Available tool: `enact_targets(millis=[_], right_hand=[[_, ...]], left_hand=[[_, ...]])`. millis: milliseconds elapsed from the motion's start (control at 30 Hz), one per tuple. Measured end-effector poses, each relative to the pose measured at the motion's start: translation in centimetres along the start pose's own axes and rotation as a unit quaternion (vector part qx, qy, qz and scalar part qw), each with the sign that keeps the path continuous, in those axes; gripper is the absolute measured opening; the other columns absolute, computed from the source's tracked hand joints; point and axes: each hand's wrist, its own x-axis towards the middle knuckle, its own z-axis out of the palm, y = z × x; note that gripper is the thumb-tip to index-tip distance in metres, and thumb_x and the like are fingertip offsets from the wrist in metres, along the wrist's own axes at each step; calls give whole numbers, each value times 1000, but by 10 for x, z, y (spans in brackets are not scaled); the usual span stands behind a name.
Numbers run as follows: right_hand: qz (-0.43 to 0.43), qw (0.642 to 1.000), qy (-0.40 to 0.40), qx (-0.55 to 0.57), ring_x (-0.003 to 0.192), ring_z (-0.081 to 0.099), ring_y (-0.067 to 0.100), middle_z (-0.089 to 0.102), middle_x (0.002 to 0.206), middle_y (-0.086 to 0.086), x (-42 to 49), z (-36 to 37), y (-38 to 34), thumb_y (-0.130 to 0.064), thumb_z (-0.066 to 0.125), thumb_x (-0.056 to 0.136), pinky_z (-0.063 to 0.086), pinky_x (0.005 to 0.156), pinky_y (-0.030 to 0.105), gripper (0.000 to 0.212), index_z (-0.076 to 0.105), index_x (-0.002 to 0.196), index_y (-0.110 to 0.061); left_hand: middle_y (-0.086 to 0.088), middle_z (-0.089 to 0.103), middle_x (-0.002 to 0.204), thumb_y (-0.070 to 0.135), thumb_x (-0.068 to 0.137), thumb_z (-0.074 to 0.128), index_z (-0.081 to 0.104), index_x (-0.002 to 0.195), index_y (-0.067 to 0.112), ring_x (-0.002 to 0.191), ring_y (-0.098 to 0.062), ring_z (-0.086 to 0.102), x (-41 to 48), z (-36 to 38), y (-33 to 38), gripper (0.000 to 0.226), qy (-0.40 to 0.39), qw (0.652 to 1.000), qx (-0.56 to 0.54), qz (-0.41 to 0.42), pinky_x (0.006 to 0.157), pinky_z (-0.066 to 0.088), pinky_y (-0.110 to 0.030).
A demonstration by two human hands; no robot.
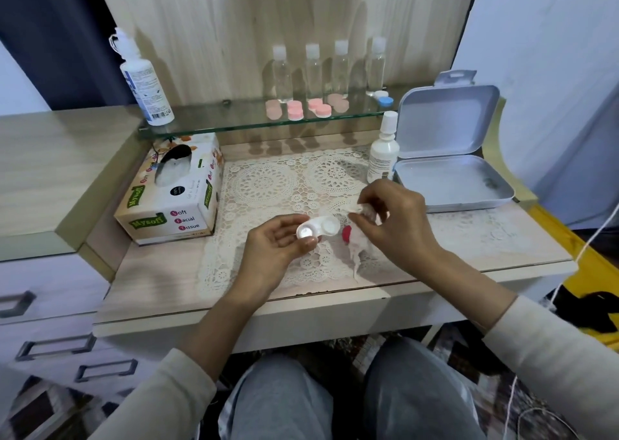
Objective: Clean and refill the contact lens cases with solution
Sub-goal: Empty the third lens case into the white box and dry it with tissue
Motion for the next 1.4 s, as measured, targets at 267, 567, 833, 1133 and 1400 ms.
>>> enact_targets(millis=[267,567,833,1133,1400], right_hand=[[-42,997,-19,58,68,54,18,60,77,8,-21,29,-1,-21,72,74,43,62,22,23,63,81,-1],[-66,995,-60,42,77,59,19,64,89,12,-25,25,9,-11,61,80,46,67,25,13,63,88,-1],[-77,995,-4,56,70,61,17,64,82,9,-28,16,18,-15,64,83,51,60,32,16,70,93,-5],[-101,994,-26,39,66,63,15,67,79,6,-29,23,17,-20,63,83,51,55,31,18,73,86,-6],[-96,990,-100,35,70,57,19,59,92,13,-31,27,16,-27,61,82,42,63,17,28,71,100,-7]], left_hand=[[-5,70,87,-5,71,68,65,96,12,81,-15,68,-1,0,-5,30,-7,1000,-16,0,72,55,-22],[-2,71,82,-10,75,63,65,96,9,84,-16,68,-1,1,-6,28,-7,999,-34,-8,76,56,-25],[-8,69,89,-9,76,63,66,95,10,85,-19,69,-1,1,-6,27,-4,999,-37,-13,79,56,-28],[-6,70,84,-11,76,62,66,93,11,81,-18,69,-1,1,-7,27,-1,999,-33,-20,77,57,-27],[-10,68,88,-15,78,57,65,91,6,81,-16,69,-2,3,-4,26,2,997,-71,-23,71,56,-22]])
